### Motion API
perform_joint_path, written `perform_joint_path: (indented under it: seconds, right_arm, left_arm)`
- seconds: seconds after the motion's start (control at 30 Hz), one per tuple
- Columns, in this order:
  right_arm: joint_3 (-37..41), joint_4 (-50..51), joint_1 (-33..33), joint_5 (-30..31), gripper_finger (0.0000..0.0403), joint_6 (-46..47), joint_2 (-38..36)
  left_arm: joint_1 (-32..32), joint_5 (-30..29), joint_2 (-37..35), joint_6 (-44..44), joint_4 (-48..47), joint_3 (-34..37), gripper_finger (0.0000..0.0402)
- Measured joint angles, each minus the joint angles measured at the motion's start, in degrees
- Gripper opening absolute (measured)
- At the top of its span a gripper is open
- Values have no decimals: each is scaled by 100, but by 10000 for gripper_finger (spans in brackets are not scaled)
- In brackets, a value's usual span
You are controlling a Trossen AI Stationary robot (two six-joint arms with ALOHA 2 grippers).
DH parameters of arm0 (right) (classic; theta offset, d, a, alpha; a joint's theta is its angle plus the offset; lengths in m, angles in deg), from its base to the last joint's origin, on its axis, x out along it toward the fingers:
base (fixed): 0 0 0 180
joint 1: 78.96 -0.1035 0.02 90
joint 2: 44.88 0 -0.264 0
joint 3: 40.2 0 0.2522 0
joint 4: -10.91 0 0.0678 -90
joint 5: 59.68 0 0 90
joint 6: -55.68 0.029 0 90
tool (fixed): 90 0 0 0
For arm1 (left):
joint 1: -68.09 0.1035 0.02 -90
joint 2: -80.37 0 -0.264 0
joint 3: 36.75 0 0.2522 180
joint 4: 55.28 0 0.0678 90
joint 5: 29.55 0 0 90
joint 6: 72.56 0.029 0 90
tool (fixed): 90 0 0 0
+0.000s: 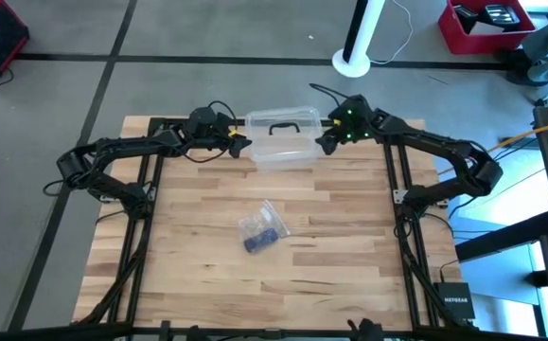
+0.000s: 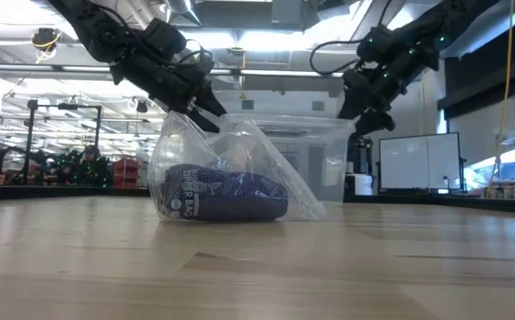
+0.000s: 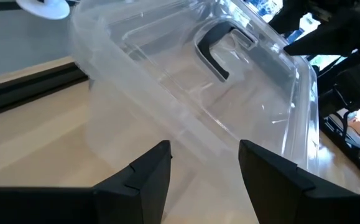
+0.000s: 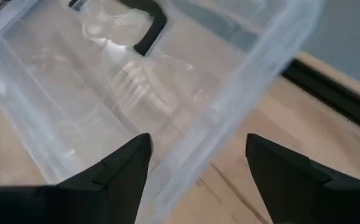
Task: Roll bandage
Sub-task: Open the transparent tupperware
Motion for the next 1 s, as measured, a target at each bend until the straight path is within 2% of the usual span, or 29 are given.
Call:
perform_joint_path:
  seconds: [0.17,0.4,1.0]
  right_arm:
    - [-11,-250,11,-299,269,-50,275]
    - [35,-746,15,-820,269,236,98]
    - [-156,-509,-7,-1149,269,837,-238]
  left_arm:
    - [-7,-30,-10,-3,-44,0,180]
    - [-2,-84,-12,1,-114,2,180]
    - [-15,-66,-7,152,-146,2,180]
